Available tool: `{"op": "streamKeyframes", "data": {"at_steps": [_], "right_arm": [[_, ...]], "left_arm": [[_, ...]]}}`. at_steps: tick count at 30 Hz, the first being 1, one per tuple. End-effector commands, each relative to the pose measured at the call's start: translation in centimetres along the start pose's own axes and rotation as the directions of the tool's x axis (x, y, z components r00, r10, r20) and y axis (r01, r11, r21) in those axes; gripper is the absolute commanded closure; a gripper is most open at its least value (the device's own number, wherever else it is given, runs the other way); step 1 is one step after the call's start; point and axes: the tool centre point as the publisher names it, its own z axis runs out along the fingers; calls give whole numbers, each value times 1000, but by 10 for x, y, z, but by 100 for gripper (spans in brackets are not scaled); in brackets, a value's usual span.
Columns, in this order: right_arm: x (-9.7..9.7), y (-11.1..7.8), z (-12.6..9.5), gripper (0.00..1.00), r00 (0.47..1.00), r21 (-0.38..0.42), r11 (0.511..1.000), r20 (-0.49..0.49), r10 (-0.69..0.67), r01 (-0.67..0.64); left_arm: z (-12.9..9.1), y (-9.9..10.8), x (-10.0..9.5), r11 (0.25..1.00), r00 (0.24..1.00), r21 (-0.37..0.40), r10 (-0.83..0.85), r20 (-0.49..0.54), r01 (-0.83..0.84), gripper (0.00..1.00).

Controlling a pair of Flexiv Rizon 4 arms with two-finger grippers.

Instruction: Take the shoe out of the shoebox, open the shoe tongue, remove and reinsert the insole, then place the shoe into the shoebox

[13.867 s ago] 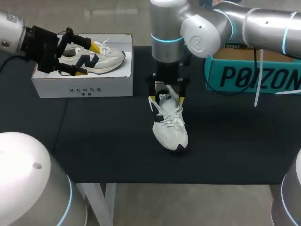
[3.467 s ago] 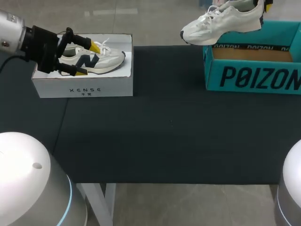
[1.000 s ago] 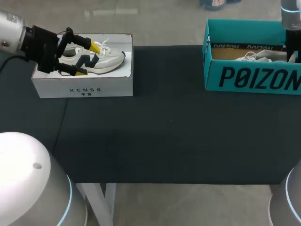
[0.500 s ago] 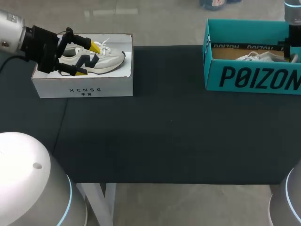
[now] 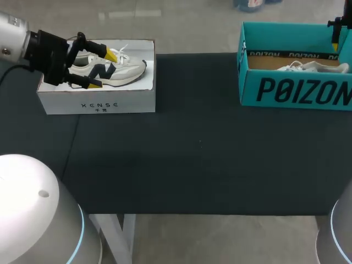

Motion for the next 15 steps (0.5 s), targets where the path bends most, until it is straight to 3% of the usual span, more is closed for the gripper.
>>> {"op": "streamKeyframes", "data": {"at_steps": [1,2,6,11,15], "right_arm": [[-4,-14,-39,5,996,-73,995,-47,-71,67],[-4,-16,-46,0,993,-84,992,-61,-98,93],[0,-27,-70,0,962,-158,957,-87,-259,243],[7,-47,-91,0,862,-242,850,-88,-500,468],[15,-58,-100,0,821,-257,805,-68,-566,534]], "left_arm": [[0,1,-1,1000,1000,0,0,-3,0,0],[0,1,-1,1000,1000,0,0,-3,0,0],[0,1,-1,1000,1000,0,0,-3,0,0],[0,1,-1,1000,1000,0,0,-3,0,0],[0,1,-1,1000,1000,0,0,-3,0,0]]}}
